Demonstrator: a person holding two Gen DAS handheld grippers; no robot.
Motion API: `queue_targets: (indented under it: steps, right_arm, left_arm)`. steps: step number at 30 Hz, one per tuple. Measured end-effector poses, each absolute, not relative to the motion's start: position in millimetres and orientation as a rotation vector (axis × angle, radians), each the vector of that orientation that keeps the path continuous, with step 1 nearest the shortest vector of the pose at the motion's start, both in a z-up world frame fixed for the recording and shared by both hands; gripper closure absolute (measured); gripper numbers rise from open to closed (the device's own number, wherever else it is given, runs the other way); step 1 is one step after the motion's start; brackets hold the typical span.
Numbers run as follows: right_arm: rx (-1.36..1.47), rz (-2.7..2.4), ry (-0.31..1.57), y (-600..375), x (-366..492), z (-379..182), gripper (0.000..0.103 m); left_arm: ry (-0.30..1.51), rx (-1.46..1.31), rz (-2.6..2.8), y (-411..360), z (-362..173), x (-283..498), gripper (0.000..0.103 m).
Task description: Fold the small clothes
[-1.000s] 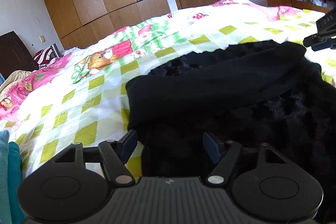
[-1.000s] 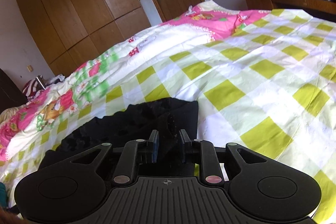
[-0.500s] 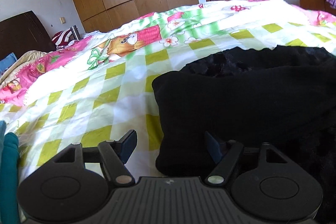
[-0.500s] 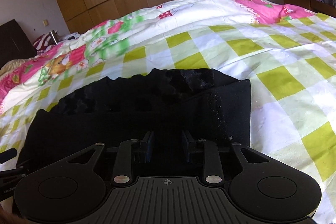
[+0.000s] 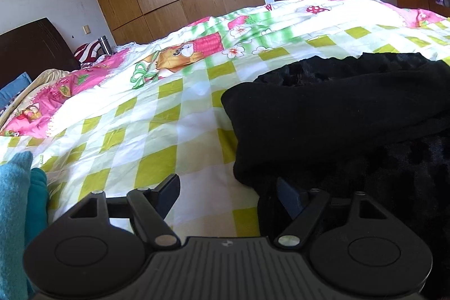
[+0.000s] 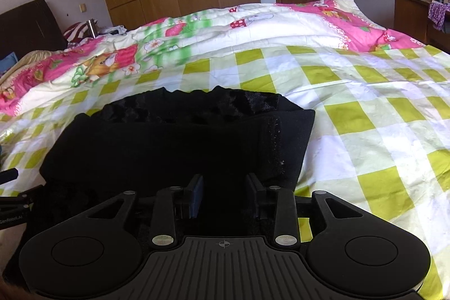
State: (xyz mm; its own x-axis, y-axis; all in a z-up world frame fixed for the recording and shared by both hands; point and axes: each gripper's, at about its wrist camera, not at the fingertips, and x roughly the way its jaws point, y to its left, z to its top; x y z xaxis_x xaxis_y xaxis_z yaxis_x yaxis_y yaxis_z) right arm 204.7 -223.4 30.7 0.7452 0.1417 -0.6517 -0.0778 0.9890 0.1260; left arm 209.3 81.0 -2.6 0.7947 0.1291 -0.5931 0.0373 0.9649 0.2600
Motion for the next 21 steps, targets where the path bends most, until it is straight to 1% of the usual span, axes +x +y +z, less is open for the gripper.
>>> queue_targets:
  steps: [6, 10, 14, 16, 18, 21]
  right_arm:
    - [0.061, 0.169, 0.821, -239.3, 135.6, 40.1, 0.07]
    - [0.118, 0.182, 0.908, -249.4, 80.7, 38.5, 0.07]
    - [0.182, 0.203, 1.025, -252.4, 39.1, 25.5, 0.069]
    - [0.184, 0.225, 1.075, -249.3, 23.2, 14.8, 0.064]
    - [0.231, 0.229, 1.12, -247.6, 14.1, 2.0, 0.063]
    - [0.338, 0.259, 1.14, -248.2, 10.5, -9.2, 0.063]
  left_arm:
    - [0.72, 0.275, 0.001, 96.6, -2.1, 139.2, 0.015]
    - [0.76, 0.225, -0.055, 102.2, 5.6, 87.9, 0.015]
    - [0.798, 0.189, -0.116, 100.2, 12.7, 51.5, 0.015]
    - [0.819, 0.182, -0.142, 99.1, 11.5, 38.9, 0.015]
    - [0.84, 0.175, -0.159, 99.7, 7.2, 28.7, 0.015]
    - [0.894, 0.113, -0.173, 105.2, 0.4, 21.0, 0.015]
